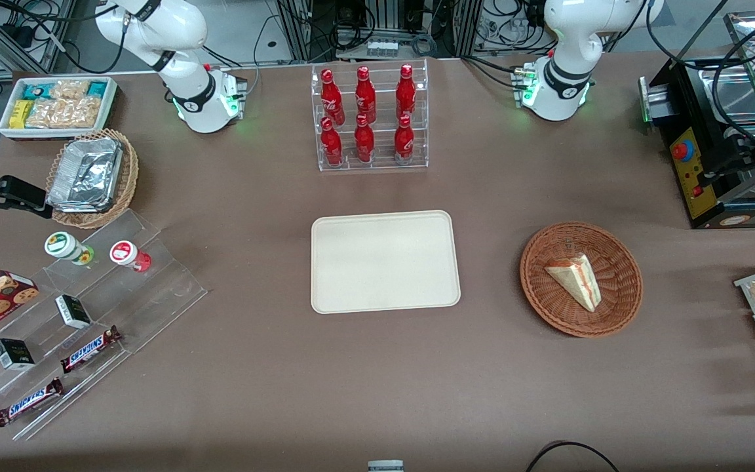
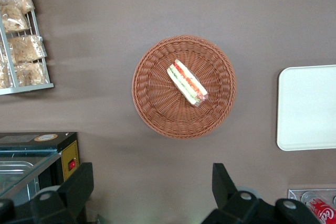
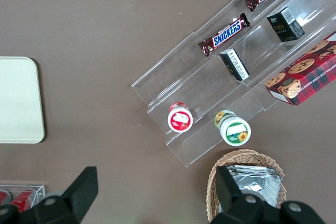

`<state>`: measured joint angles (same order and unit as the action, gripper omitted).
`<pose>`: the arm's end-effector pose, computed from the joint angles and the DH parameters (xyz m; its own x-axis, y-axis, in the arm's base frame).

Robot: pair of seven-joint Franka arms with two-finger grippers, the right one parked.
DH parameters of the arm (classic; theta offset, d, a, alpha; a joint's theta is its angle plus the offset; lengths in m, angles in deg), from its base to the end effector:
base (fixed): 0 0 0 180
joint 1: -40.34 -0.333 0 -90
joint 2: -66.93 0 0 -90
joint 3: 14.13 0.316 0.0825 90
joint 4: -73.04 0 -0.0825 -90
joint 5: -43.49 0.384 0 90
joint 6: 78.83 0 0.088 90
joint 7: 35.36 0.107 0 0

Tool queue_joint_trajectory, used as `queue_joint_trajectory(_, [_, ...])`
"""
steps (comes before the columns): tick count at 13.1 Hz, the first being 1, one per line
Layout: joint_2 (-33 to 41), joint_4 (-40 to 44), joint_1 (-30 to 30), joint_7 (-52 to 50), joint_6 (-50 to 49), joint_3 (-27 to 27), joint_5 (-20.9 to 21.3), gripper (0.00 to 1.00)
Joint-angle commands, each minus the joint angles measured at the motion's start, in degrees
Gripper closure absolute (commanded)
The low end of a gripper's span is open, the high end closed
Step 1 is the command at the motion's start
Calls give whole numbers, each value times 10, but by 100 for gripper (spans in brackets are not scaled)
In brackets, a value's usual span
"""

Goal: Place sandwich from basket to tray

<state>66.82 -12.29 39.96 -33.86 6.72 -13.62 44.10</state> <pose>0.5475 0.0097 0.6548 1.0000 -0.0098 0.0016 -0.0098 -0.9999 -0.0107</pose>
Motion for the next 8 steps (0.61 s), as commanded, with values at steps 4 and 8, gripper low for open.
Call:
queue_joint_trajectory(4, [-26, 17, -7, -1, -7, -5, 1, 0])
queue_joint_trajectory(8, [-50, -5, -7, -5, 14, -4, 1, 0])
